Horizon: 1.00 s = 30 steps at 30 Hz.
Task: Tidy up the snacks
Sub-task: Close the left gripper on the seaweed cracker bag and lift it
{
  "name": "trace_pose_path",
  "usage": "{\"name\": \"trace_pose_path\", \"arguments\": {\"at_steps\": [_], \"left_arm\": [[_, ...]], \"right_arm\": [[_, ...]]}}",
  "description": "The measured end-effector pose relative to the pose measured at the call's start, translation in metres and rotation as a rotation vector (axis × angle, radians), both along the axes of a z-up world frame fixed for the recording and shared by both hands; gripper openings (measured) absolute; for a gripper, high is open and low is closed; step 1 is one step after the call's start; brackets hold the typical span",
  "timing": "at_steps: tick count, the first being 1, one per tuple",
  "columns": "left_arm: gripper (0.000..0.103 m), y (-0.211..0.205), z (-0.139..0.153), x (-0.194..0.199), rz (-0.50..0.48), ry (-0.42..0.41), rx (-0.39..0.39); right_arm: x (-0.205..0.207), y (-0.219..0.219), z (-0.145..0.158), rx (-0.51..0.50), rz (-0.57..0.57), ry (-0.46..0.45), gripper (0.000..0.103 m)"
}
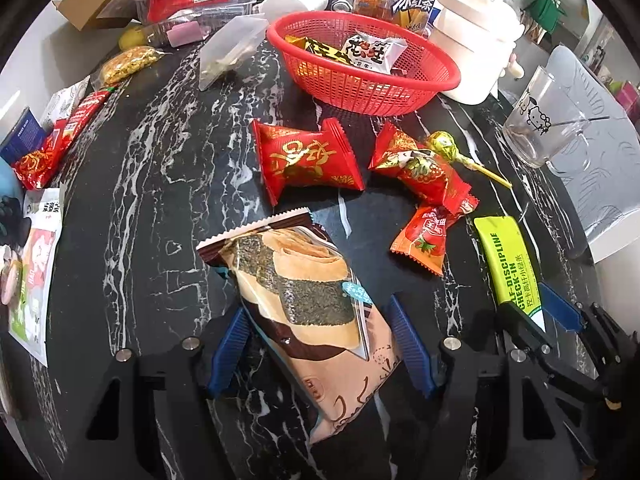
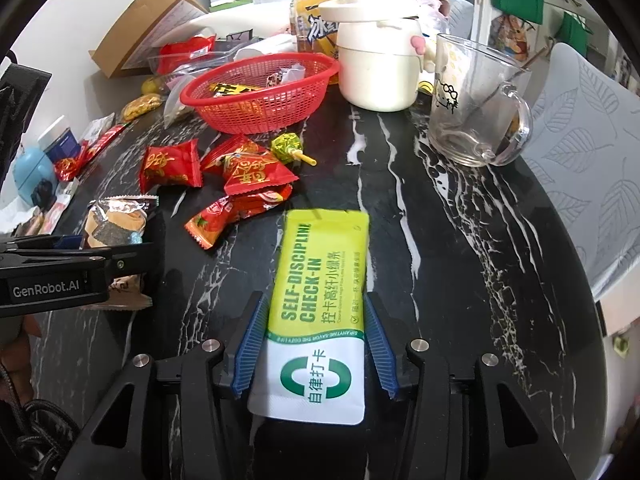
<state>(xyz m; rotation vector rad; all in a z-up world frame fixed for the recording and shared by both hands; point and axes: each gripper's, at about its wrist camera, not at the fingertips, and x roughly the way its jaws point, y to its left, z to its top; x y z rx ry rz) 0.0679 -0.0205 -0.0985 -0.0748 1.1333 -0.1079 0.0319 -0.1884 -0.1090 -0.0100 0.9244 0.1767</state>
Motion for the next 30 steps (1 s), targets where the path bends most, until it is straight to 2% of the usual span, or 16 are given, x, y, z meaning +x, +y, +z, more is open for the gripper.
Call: {"name": "trace_pose_path", "arguments": {"at_steps": [8,13,21,22,23,24,30], "left_arm": [[0.068,0.001,0.003,0.0,-0.016,-0.022,0.025],[0.068,0.005,0.001,-0.002,-0.018,-0.048,0.083],[0.068,0.012,-0.001,-0.002,-0.032,-0.088,0.074],[0.066,0.012,-0.001,-0.003,-0.037,-0.098,0.066],[0.053,0.012,0.0,-0.004,-0.043,-0.111,0.066],[0.051,0.011,0.001,-0.005,-0.046,-0.116,0.073],[0.05,0.007,0.004,-0.014,-0.094,-0.11,0.036]], "right_arm": [[0.001,0.001,0.0,-0.007,-0.001,0.0,0.05],[0.002,0.004,0.0,-0.027,0.0,0.001,0.05],[0.001,0.005,-0.002,-0.042,0.005,-0.009,0.049],[0.0,0.004,-0.002,-0.038,0.007,-0.011,0.047],[0.0,0.003,-0.002,-0.03,0.006,-0.014,0.046],[-0.001,0.002,-0.001,-0.024,0.004,-0.014,0.046],[-0.009,-0.004,0.0,0.017,0.005,-0.005,0.044]]}}
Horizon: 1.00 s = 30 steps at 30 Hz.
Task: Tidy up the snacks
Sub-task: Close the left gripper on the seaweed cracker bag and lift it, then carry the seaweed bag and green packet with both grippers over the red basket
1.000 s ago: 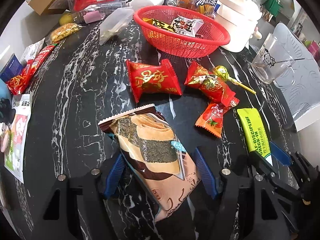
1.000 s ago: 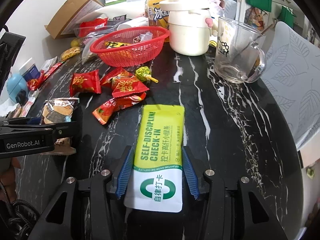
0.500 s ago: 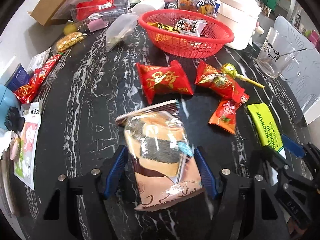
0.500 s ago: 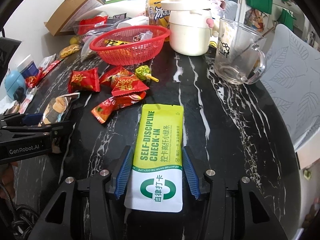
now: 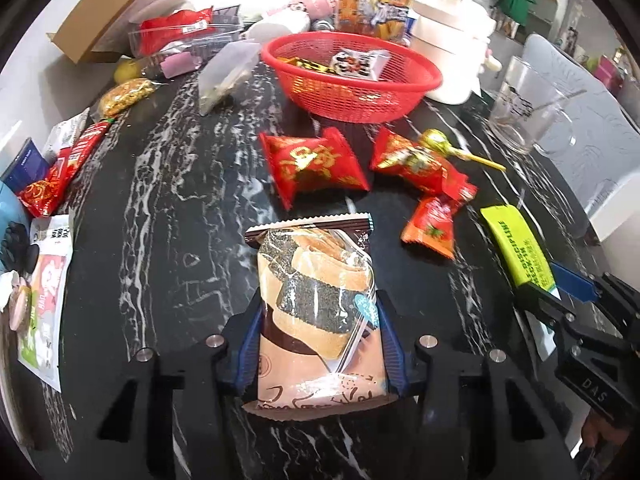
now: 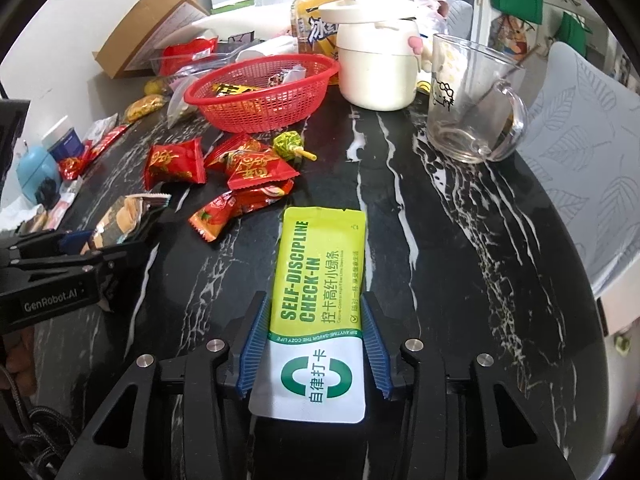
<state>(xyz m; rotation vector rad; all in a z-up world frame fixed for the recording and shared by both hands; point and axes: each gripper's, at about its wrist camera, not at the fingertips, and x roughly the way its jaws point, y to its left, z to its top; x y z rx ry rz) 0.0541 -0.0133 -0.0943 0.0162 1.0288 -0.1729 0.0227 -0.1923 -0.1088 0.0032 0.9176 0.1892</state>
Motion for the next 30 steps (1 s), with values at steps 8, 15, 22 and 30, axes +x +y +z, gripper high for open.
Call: {"name": "trace_pose_path", "arguments": {"at_steps": [8,15,22,30], "left_arm": [[0.05,-0.009,0.003,-0.022,-0.068,0.022,-0.034],[0.05,-0.018,0.003,-0.036,-0.112,0.048,-0.054],[0.05,-0.017,0.003,-0.037,-0.108,0.045,-0.061],[0.05,-0.012,0.005,-0.036,-0.095,0.043,-0.072]], "right_arm": [[-0.019,-0.008,0.002,0.05,-0.005,0.017,0.044],[-0.032,-0.01,0.002,0.057,-0.007,0.037,0.047],[-0.029,0.002,0.0,-0.032,-0.006,0.023,0.059],[-0.029,0.008,0.0,-0.065,0.009,0.001,0.043]]}}
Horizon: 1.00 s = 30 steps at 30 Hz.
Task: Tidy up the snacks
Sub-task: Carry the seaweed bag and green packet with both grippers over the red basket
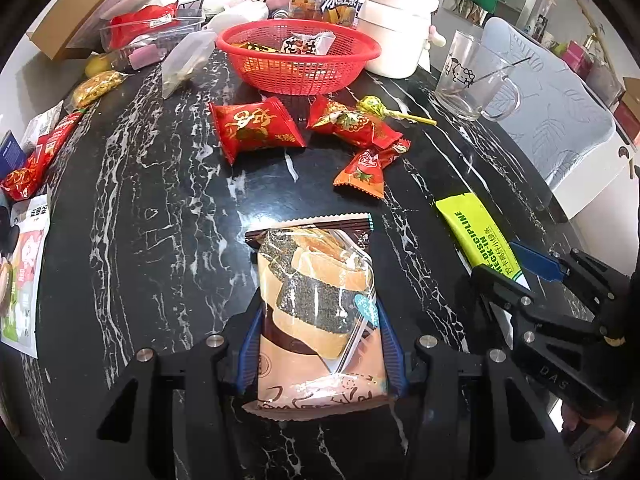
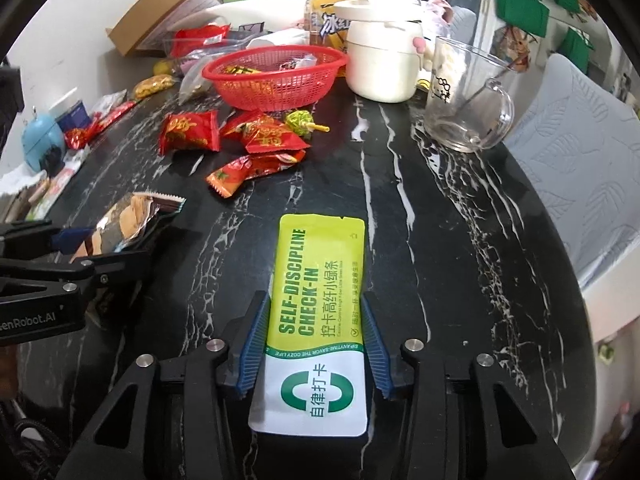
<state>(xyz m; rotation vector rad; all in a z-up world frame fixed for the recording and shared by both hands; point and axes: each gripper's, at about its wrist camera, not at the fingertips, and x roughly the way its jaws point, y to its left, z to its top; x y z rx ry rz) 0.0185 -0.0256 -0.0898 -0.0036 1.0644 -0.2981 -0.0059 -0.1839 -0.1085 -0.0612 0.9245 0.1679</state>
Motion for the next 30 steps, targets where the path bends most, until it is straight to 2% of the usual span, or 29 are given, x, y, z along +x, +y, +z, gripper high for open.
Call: {"name": "trace_pose_path", "arguments": {"at_steps": [4,10,21,30], "left_arm": [[0.05,0.003,0.006,-0.002,0.002,-0.019,-0.011],[0.05,0.007,0.019,-0.001,-0.003,-0.049,-0.036],[0.05,0.01,0.051,0.002,-0.012,-0.132,-0.076],[0.05,0.011,0.091,0.012,-0.012,-0.247,-0.12]], "right_arm": [[0.0,-0.008,0.003,0.08,-0.007,0.014,0.041],[-0.005,-0.006,0.014,0.131,0.013,0.005,0.041],[-0.009,0.002,0.052,0.13,0.044,-0.082,0.041],[0.002,0.008,0.093,0.134,0.091,-0.187,0.041]]}}
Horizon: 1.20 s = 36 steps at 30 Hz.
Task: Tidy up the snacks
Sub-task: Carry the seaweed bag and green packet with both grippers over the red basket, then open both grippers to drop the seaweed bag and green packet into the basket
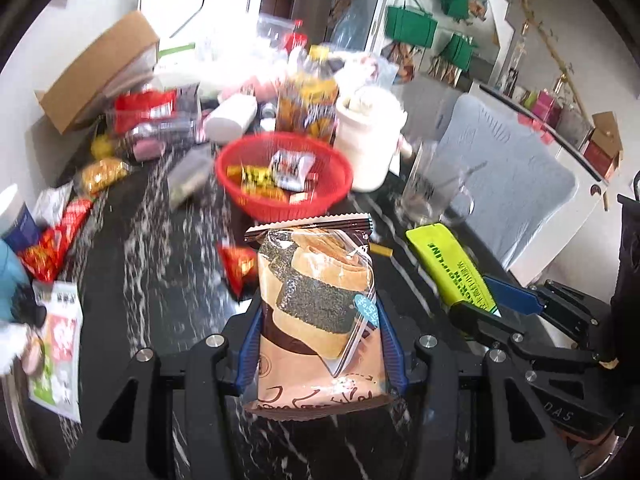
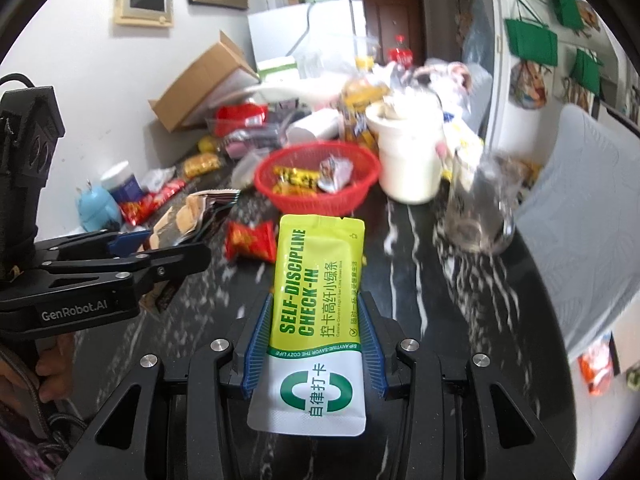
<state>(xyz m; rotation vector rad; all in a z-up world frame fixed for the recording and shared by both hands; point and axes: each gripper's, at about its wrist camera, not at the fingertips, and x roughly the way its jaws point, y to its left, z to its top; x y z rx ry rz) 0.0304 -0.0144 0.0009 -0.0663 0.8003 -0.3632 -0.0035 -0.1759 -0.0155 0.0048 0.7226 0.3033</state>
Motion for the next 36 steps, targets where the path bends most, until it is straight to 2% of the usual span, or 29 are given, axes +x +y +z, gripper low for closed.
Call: {"name": "trace_pose_path", "arguments": {"at_steps": [12,21,30,36], "left_arm": [[0.05,-0.002,0.048,0.032,0.005,-0.134,-0.042],[0.05,0.003,0.073,0.078,0.043,-0.233,-0.066],[0.05,0.009,0.076,0.136,0.078,-0.252,-0.101],[0.05,0.01,0.059,0.172,0.095,-0.217,-0.09]], "right_arm": [[0.036,0.0,0.054,0.022,0.038,-0.154,0.041],[0.091,0.009,0.076,0.017,0.063,-0.222,0.042],[0.152,0.012,0.079,0.041,0.041,-0.235,0.042],[0.186,0.012,0.069,0.059,0.012,-0.219,0.042]]}}
